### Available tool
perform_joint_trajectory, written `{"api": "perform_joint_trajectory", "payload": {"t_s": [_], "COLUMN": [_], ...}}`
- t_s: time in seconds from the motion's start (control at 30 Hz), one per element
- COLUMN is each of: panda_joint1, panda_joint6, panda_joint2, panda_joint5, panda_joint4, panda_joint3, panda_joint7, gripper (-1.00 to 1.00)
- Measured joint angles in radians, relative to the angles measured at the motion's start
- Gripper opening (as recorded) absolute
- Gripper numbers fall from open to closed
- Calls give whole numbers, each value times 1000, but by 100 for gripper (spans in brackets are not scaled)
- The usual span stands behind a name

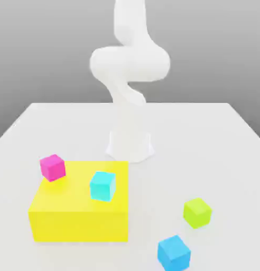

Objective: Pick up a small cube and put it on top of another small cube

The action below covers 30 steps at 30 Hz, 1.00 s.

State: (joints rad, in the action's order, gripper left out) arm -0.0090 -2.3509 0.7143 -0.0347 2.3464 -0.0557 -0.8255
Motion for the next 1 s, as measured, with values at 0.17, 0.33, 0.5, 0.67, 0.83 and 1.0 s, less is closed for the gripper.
{"api": "perform_joint_trajectory", "payload": {"t_s": [0.17,0.33,0.5,0.67,0.83,1.0], "panda_joint1": [-14,-11,19,95,120,190], "panda_joint6": [-113,-218,-327,-443,-532,-610], "panda_joint2": [-200,-389,-570,-731,-842,-946], "panda_joint5": [-78,-142,-175,-104,-112,-226], "panda_joint4": [101,197,293,393,408,386], "panda_joint3": [-111,-190,-242,-289,-279,-183], "panda_joint7": [-58,-105,-130,-81,-91,-178], "gripper": [0,0,0,0,0,0]}}
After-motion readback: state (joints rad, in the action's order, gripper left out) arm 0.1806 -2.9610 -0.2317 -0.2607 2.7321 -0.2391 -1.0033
